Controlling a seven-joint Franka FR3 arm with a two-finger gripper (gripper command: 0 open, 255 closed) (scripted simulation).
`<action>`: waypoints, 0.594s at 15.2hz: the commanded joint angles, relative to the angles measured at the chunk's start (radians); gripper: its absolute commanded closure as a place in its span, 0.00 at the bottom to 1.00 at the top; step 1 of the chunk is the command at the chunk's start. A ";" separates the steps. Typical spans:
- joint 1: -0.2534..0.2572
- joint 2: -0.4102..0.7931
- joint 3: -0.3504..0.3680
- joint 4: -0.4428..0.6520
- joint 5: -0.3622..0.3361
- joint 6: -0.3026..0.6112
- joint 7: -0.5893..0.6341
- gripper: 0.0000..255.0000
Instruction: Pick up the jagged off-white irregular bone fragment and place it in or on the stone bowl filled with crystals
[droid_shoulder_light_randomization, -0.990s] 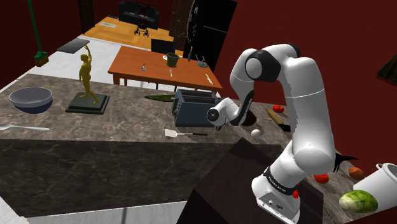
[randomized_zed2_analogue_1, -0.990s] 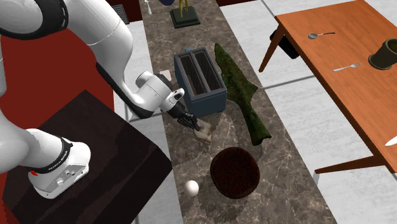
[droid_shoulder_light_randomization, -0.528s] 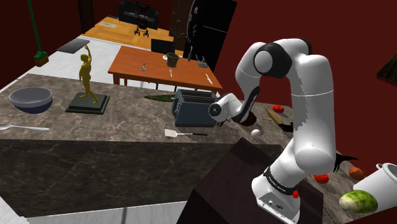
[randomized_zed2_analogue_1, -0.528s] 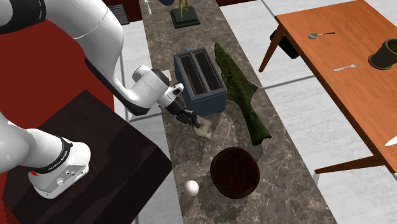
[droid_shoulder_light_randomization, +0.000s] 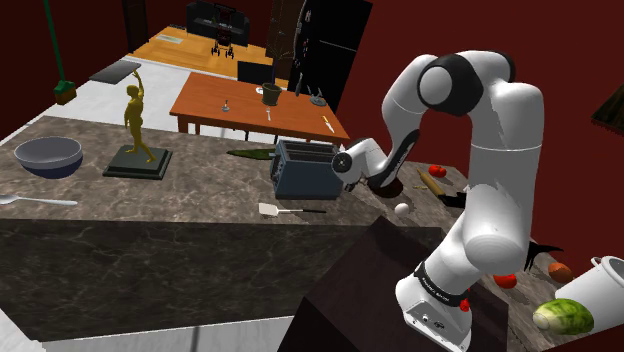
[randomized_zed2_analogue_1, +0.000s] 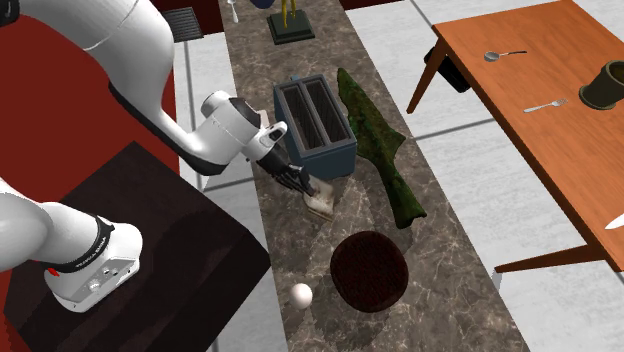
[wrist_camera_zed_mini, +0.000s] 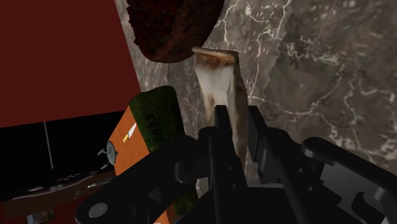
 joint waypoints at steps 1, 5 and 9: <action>0.003 -0.035 -0.007 -0.014 0.012 -0.007 -0.031 1.00; 0.010 -0.100 -0.017 -0.040 0.034 -0.022 -0.087 1.00; 0.017 -0.166 -0.026 -0.062 0.058 -0.041 -0.145 1.00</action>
